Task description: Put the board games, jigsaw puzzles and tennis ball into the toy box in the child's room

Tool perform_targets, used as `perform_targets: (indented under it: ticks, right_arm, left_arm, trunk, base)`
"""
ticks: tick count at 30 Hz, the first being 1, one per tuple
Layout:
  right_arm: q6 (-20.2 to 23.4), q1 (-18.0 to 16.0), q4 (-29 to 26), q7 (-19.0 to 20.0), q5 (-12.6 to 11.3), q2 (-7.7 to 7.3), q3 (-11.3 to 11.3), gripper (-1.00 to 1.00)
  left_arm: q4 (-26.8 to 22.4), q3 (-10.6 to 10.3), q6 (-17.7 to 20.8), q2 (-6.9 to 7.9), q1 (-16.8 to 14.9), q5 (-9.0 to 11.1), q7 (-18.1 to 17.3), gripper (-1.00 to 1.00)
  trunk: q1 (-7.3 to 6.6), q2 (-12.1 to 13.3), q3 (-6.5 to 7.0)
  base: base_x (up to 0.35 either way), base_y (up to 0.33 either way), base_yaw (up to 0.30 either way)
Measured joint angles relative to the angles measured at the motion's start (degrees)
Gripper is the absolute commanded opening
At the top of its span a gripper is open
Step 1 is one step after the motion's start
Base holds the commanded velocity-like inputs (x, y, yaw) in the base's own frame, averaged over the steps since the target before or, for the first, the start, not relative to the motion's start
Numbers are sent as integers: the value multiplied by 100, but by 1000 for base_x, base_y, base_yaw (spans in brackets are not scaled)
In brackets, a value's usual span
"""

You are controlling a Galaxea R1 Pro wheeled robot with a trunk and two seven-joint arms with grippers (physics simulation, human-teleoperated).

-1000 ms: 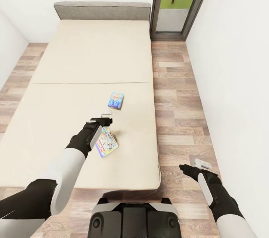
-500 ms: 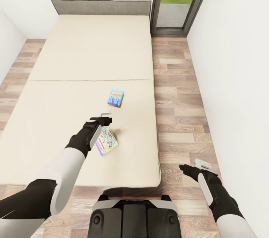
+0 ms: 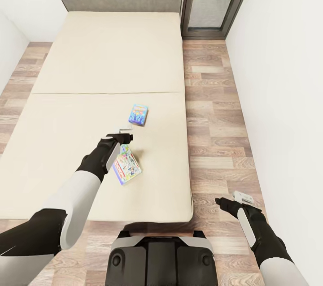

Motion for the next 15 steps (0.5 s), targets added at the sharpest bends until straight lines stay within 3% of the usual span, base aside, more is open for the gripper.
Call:
perform_targets:
  ticks: [15]
  right_arm:
    - [1,0,0,0,0,0,1,100]
  left_arm:
    - [26,-5,125,27,-189,8,-7,100]
  trunk:
    - [0,0,-140]
  base:
    - [0,0,0]
